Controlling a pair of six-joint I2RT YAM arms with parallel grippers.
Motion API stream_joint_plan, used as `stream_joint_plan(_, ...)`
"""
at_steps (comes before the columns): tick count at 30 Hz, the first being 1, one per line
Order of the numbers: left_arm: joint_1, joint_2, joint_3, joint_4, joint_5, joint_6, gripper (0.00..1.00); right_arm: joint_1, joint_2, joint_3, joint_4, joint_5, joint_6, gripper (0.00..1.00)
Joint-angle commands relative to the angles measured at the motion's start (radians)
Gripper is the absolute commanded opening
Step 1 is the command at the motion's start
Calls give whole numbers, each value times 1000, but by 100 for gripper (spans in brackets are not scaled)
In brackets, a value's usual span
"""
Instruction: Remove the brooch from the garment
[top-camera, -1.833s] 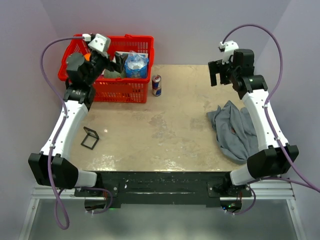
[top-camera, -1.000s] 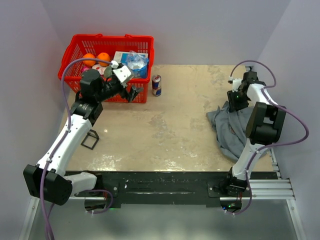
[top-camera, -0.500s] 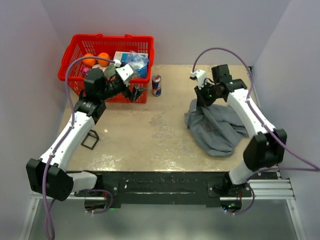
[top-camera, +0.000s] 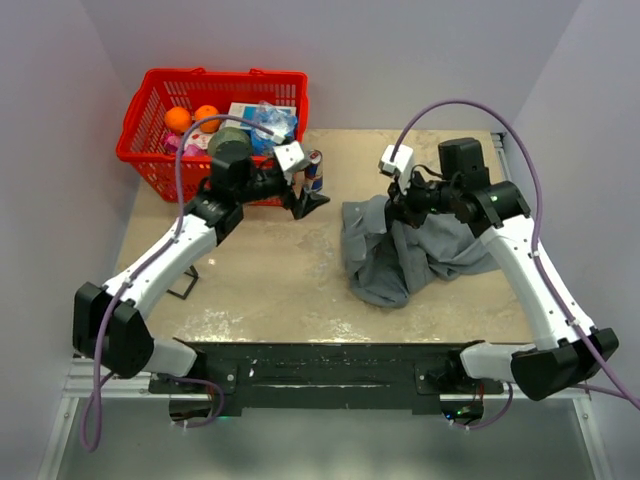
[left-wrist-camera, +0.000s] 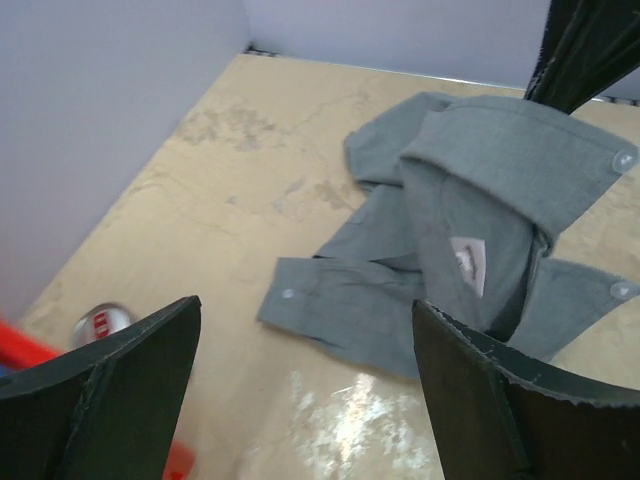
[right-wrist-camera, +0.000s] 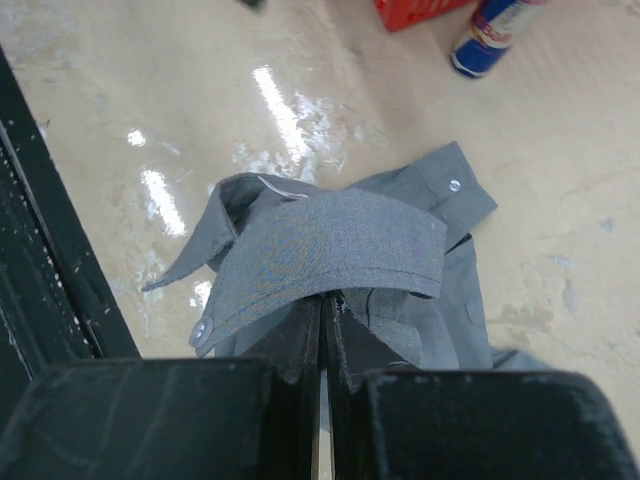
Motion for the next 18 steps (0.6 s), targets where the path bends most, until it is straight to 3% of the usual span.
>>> stream_joint_plan(1, -53, 104, 89, 53, 107, -45, 92, 67, -49, 9, -11, -19, -81, 0)
stream_joint_plan(3, -54, 196, 179, 18, 170, -82, 93, 71, -80, 0, -17, -2, -98, 0)
stream_joint_plan(4, -63, 222, 204, -17, 193, -84, 99, 77, -90, -12, -18, 1, -113, 0)
stream_joint_plan(5, -70, 254, 220, -20, 196, -75, 100, 84, -101, -15, -20, 3, -116, 0)
stream_joint_plan(10, -114, 300, 217, 49, 288, -38, 99, 93, -136, -27, -24, 20, -84, 0)
stream_joint_plan(18, -99, 322, 261, 47, 391, -153, 95, 93, -149, -75, 32, 95, -69, 0)
